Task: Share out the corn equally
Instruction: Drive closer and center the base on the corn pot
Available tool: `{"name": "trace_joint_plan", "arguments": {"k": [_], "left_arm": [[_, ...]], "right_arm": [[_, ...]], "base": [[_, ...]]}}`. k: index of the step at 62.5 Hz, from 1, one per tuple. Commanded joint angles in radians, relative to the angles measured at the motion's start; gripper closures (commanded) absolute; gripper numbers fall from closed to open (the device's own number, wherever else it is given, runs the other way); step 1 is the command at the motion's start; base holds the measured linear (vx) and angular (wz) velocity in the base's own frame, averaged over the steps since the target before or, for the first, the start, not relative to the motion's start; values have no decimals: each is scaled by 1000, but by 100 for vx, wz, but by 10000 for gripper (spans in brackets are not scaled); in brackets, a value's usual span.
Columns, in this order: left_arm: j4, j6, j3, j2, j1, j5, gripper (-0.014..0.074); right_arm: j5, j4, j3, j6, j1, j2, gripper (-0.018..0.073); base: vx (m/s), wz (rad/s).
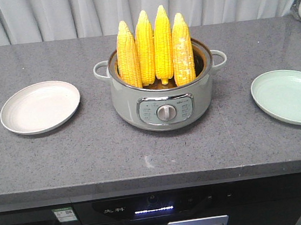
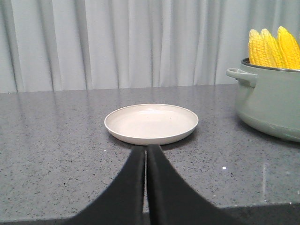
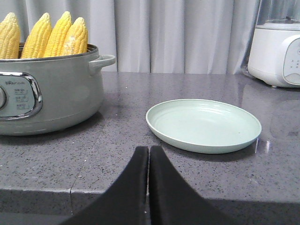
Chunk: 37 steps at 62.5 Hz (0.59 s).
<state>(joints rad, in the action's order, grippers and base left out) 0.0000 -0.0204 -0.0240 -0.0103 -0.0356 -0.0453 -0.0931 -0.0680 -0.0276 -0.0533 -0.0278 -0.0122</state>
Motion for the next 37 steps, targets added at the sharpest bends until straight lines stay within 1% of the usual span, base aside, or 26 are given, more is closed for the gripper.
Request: {"name": "trace_joint_plan", "arguments": {"k": [1,37], "left_arm": [[-7,-11,-14,-17,1,78,603],[-7,-11,-14,-17,1,78,603]], "right_arm": [[74,3,-11,-1,-2,-4,563],[74,3,-11,-1,-2,-4,563]], "base": [[4,0],[3,0]]}}
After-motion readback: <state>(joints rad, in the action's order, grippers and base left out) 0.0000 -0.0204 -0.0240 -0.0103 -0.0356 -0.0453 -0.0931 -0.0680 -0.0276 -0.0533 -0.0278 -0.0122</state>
